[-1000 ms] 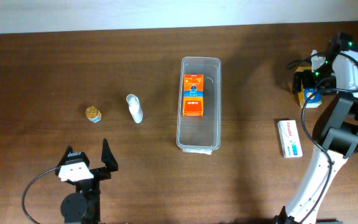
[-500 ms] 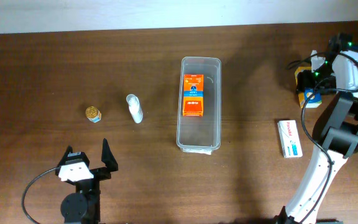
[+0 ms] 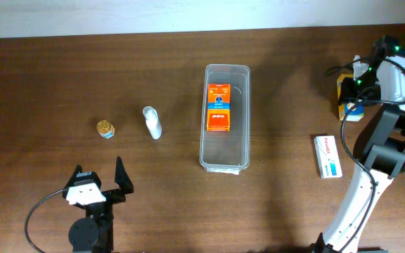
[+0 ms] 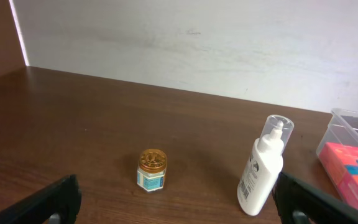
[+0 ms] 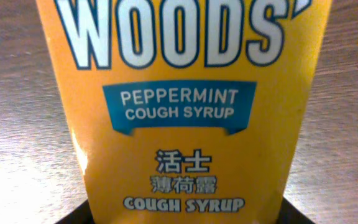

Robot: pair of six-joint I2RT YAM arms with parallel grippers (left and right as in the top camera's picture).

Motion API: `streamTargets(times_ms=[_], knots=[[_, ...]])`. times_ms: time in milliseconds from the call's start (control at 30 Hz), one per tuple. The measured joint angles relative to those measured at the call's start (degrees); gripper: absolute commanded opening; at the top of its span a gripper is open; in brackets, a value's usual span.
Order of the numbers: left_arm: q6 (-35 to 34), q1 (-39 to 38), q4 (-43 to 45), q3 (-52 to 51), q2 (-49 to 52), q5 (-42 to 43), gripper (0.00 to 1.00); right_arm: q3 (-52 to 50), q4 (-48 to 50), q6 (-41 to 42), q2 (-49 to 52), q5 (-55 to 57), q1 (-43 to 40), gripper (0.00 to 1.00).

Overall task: Pack container
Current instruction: 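Close the right gripper on the yellow WOODS' box and lift, then carry the yellow box left over the container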

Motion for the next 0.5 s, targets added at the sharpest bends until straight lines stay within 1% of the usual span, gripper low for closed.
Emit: streamTargets(times_ms=[167,267,500], knots=[[0.0,0.0,0.0,0.0,0.0,0.0,0.99,4.98,-4.74,1.07,0.0,-0.15,0.46,0.5],[0.0,0.0,0.0,0.0,0.0,0.0,0.99,9.75,-9.38,2.03,0.07,-1.07,1.7,0.51],[0.0,0.0,0.0,0.0,0.0,0.0,0.99,23.87,-20.33,7.13,0.09,-3.06,7.8,0.51]])
